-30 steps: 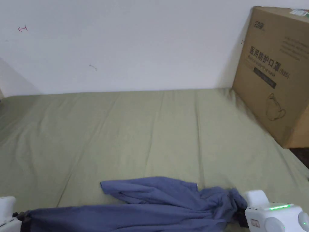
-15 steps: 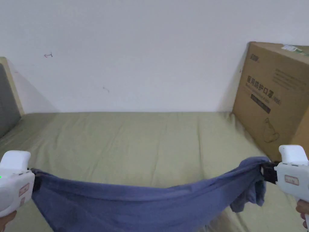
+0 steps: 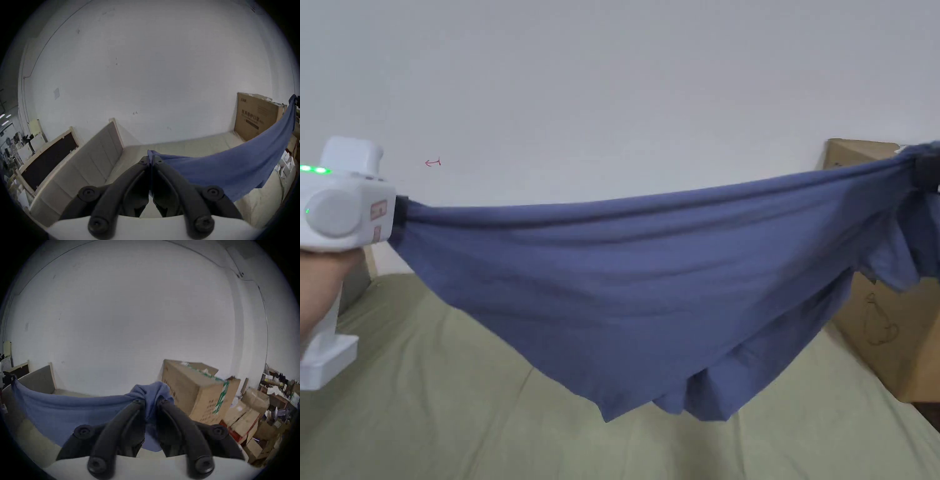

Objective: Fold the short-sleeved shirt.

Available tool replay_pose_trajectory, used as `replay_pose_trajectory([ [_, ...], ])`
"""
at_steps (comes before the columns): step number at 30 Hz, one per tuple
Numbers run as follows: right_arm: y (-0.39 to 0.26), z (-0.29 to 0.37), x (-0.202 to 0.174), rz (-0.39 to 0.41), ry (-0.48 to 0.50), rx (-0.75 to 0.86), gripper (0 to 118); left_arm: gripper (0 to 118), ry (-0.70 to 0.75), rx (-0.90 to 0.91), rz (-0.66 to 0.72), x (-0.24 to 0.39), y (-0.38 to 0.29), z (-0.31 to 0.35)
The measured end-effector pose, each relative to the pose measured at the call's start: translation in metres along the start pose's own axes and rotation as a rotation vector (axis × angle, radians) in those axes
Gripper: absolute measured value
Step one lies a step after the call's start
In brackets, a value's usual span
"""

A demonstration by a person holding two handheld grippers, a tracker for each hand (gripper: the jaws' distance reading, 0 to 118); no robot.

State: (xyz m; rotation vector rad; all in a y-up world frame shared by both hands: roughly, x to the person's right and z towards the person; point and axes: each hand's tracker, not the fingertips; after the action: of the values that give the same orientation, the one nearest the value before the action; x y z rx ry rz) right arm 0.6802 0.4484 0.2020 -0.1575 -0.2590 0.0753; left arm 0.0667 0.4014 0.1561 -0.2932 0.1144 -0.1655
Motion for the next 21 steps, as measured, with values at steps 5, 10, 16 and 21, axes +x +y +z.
replay_pose_trajectory([
  [5,0.017,-0.024,-0.01,0.019,-0.025,0.022,11,1,0.03,0.029,-0.02,0.016,0.027,-0.024],
  [10,-0.017,-0.056,-0.015,0.009,-0.033,-0.039,11,1,0.036,-0.007,-0.019,0.029,0.006,-0.056],
  [16,-0.107,-0.101,-0.026,-0.006,-0.034,-0.162,11,1,0.028,-0.107,-0.014,0.052,-0.066,-0.098],
  [21,-0.163,-0.11,-0.024,-0.003,-0.014,-0.202,11,1,0.0,-0.146,-0.017,0.06,-0.116,-0.108],
])
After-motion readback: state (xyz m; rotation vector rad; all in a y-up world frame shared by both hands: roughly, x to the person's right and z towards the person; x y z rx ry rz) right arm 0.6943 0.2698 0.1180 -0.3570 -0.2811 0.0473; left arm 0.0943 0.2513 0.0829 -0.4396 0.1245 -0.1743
